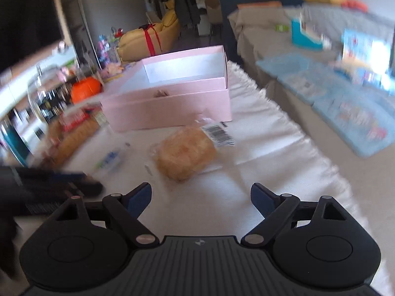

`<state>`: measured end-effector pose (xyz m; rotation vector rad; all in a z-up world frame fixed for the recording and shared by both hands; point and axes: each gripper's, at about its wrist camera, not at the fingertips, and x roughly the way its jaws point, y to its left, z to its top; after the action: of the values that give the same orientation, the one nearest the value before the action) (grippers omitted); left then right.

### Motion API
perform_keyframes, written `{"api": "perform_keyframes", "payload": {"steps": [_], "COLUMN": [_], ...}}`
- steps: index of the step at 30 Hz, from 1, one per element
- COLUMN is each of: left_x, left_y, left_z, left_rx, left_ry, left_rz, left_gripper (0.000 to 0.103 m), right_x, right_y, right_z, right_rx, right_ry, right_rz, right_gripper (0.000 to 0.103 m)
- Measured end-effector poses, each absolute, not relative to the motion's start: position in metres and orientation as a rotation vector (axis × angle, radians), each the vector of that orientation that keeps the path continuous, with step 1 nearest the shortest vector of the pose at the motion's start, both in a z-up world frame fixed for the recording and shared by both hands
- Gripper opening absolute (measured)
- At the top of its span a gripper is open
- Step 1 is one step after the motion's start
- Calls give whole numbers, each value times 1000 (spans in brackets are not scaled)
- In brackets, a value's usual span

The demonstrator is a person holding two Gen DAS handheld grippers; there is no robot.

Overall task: Organize snacks
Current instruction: 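Grasp the blue-label round cookie packet with left gripper while right grasps the wrapped bread loaf, then drop the cookie packet into the pink box with left while right drops the bread in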

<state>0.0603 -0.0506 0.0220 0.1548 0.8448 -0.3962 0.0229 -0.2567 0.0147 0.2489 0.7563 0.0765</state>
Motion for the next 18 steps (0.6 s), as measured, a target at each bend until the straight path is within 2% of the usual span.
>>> {"api": "perform_keyframes", "payload": {"steps": [3,8,11,12,13,18], "left_x": [60,59,60,60,60,71], "left_y": [-49,-43,-38,-39,-41,-36], "left_z": [21,19,19,20,20,30], "left_rx": [153,117,103,107,115,2], "left_ry": [844,841,844,844,840,830], "left_rz": [-405,-439,-459,-461,-460,-518], "left_gripper": [42,44,44,44,44,41], "right_x": [50,104,112,109,104,69], "right_y": [-255,-220,-210,-211,-213,-233], "right_z": [14,6,4,4,5,25], "right_rx": [359,197,89,86,88,74], "right_ry": [823,824,817,810,808,748], "right_rz": [81,6,-18,6,28,89], "right_gripper": [83,81,65,56,53,52]}}
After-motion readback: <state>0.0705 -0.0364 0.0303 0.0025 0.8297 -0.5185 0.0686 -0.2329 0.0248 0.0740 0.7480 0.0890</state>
